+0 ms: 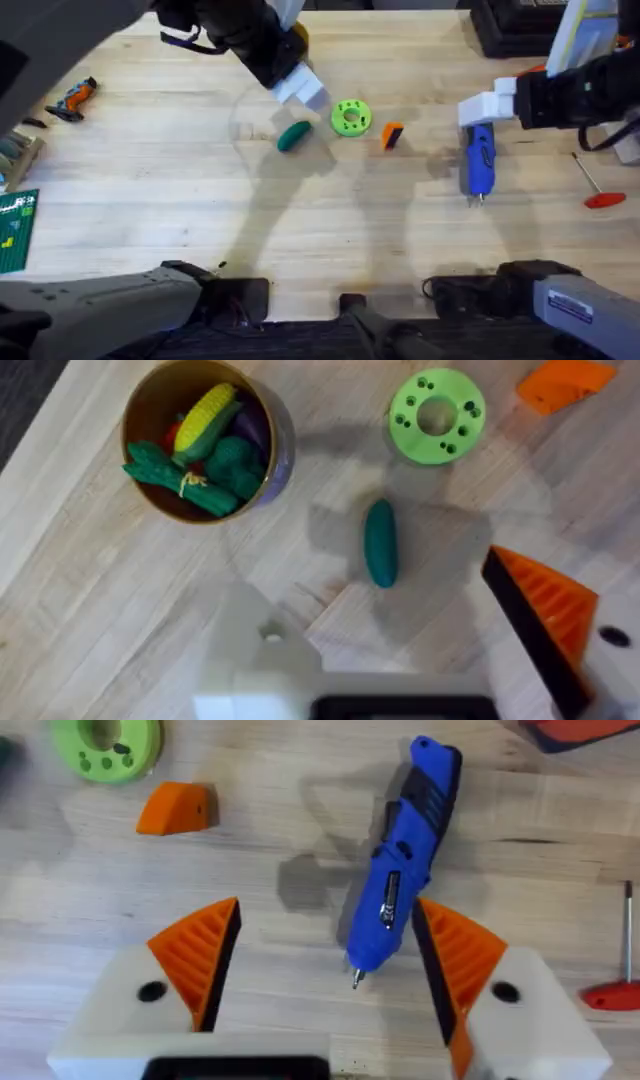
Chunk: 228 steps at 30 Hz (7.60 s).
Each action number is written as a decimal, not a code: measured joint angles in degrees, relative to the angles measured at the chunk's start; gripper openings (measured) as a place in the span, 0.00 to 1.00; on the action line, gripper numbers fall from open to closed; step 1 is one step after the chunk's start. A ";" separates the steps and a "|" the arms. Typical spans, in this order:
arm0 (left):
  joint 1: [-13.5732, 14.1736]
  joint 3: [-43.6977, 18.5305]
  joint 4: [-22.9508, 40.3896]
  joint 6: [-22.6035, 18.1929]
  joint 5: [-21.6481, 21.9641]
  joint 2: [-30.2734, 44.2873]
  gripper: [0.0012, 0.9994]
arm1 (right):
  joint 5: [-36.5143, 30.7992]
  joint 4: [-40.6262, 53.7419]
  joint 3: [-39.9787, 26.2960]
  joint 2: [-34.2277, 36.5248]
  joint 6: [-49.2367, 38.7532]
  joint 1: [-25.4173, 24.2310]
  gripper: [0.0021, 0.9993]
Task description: Pick up the gripper from the table and insert it into the empty holder that is missing its gripper. Then pick up a screw, insert it into the mounting hole, and use the screwdriver to tighten it. Finally, clean up the table by picking up the vegetable and placing it into the bucket.
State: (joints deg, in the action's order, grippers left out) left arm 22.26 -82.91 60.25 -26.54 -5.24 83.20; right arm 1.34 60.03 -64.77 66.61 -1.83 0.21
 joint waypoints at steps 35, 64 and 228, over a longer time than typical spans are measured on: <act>-1.30 0.00 -10.49 11.26 4.13 -1.13 0.99 | 0.00 0.00 0.00 0.00 -0.13 0.00 0.99; -14.01 37.12 -37.21 13.47 -1.18 -46.00 0.99 | 0.00 0.00 0.00 0.01 -0.13 0.00 0.99; -22.29 82.16 -53.51 25.09 -58.01 -82.90 0.99 | 0.02 -0.03 0.00 0.02 -0.08 0.00 0.99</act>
State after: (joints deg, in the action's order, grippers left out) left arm -0.03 -0.75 6.74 -1.45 -63.24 0.30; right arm 1.37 60.00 -64.77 66.63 -1.91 0.21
